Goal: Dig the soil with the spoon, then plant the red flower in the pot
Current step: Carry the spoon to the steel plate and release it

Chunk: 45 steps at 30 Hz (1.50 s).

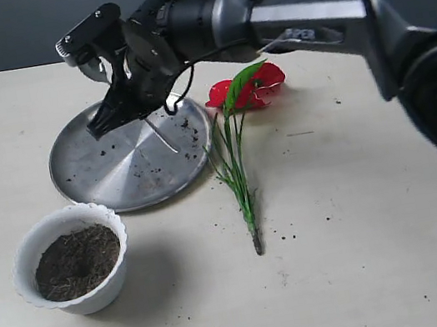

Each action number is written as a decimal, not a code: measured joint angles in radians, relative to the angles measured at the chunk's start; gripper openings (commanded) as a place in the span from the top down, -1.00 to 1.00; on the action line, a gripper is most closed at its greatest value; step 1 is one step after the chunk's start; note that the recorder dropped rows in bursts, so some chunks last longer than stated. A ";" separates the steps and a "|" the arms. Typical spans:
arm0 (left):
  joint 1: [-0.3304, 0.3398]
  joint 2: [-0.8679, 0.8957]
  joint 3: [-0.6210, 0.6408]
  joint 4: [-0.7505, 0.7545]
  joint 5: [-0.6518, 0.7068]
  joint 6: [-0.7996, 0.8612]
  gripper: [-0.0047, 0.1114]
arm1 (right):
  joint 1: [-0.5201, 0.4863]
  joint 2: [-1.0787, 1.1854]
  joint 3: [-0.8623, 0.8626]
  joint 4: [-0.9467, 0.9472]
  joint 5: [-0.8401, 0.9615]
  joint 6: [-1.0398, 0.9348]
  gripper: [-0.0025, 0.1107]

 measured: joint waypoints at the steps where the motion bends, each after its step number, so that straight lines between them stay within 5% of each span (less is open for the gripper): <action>1: 0.000 0.000 0.000 0.000 0.000 0.000 0.91 | -0.002 0.043 -0.078 0.015 0.044 -0.020 0.97; 7: 0.000 0.000 0.000 0.000 0.000 0.000 0.91 | -0.028 0.318 -0.439 0.056 0.335 -0.063 0.97; 13: 0.000 0.000 0.000 0.000 0.000 0.000 0.91 | -0.030 0.388 -0.502 0.082 0.354 -0.063 0.95; 19: 0.000 0.000 0.000 0.000 0.000 0.000 0.91 | -0.030 0.392 -0.508 0.088 0.352 -0.074 0.32; 22: 0.000 0.000 0.000 0.000 0.000 0.000 0.91 | -0.030 0.392 -0.508 0.086 0.352 -0.078 0.19; 45: 0.000 0.000 0.000 0.000 0.000 0.000 0.91 | -0.029 0.138 -0.513 0.172 0.584 -0.019 0.16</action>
